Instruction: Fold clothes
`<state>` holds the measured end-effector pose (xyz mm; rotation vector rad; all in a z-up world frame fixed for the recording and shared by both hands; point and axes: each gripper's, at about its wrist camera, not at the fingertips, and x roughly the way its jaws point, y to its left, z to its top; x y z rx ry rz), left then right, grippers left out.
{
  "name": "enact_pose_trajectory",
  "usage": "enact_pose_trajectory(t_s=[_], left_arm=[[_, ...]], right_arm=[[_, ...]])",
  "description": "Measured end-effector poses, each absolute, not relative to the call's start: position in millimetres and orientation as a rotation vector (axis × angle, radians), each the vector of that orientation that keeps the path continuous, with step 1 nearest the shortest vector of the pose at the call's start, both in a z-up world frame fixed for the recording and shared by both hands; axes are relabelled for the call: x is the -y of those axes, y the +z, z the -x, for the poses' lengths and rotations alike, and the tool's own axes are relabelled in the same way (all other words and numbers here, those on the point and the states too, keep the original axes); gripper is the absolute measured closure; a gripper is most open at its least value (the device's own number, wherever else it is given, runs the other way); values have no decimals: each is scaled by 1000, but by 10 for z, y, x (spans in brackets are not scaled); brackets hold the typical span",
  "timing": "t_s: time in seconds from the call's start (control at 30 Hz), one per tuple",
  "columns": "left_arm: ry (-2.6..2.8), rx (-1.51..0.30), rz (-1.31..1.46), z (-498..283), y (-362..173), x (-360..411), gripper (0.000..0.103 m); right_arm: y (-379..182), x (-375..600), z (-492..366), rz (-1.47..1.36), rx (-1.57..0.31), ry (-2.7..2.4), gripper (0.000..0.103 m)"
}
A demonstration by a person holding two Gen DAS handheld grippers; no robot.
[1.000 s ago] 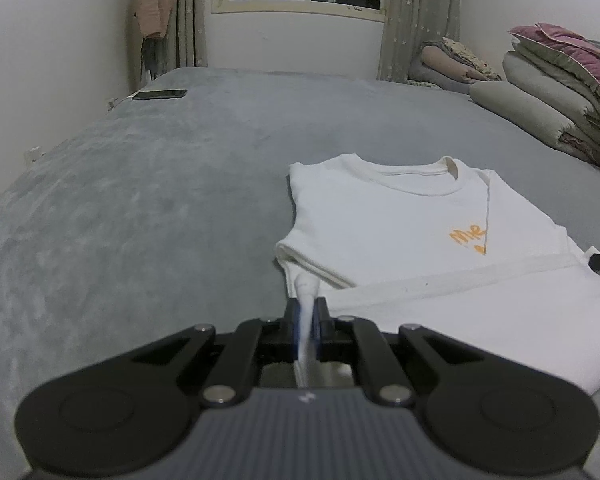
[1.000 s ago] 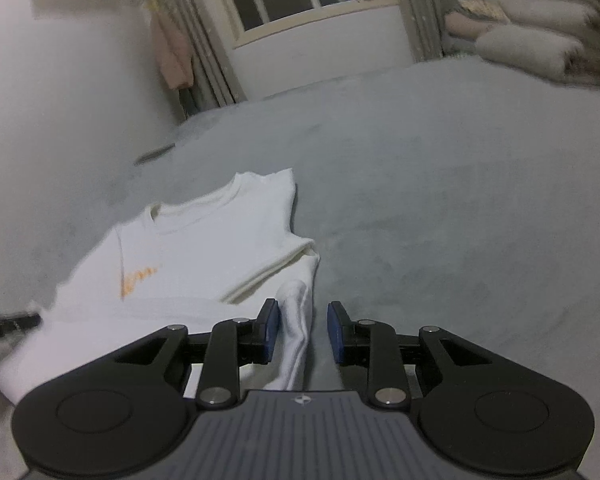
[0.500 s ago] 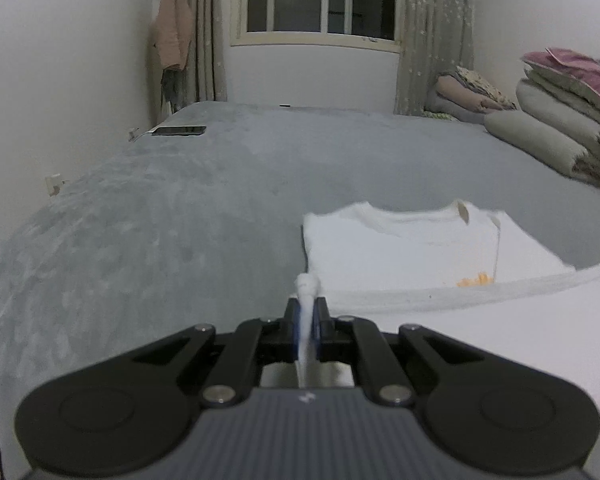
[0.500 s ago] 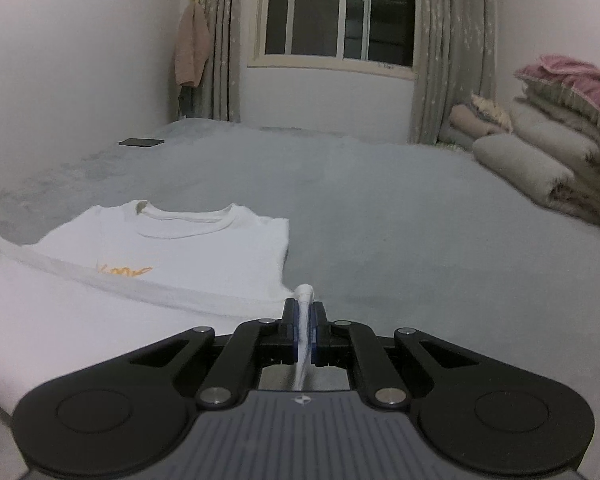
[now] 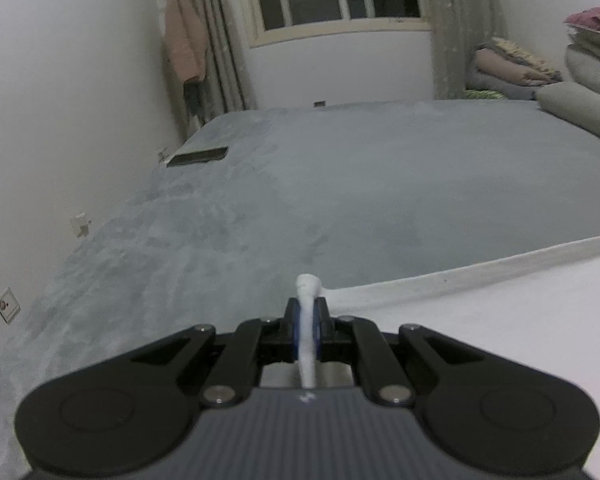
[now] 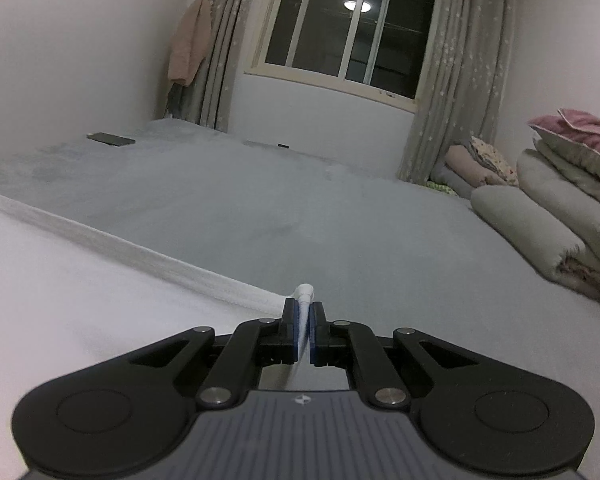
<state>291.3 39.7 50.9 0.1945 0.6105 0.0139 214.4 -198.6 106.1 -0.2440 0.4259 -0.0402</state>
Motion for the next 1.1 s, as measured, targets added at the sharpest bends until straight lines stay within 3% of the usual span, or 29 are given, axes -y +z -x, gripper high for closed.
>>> enact_pose_trajectory(t_s=[0.33,0.53,0.67,0.8,1.03,1.1], left_arm=[[94,-655,-351,-3232,-1,-76,97],[27,-659,-273,-2950,128,-90,90],[-61,-666,-182,-2575,287,-68,89],[-149,-672,-90,-2199,446,-46,85],[-222,-712,-46,-1778,352,195,80],[-213,-709,-87,-1717,254,261,78]], right_arm=[[604,1871,-2792,333,-574,-73,99],[644,1870,-2814,394,-586,-90,96],[981,2026,-2466,304,-512,-145,84],[1308,2092,-1951,169,-480,-45,83],[1120,1498,-1499,50,-650,269,83],[981,1378,-1446,95,-686,263,78]])
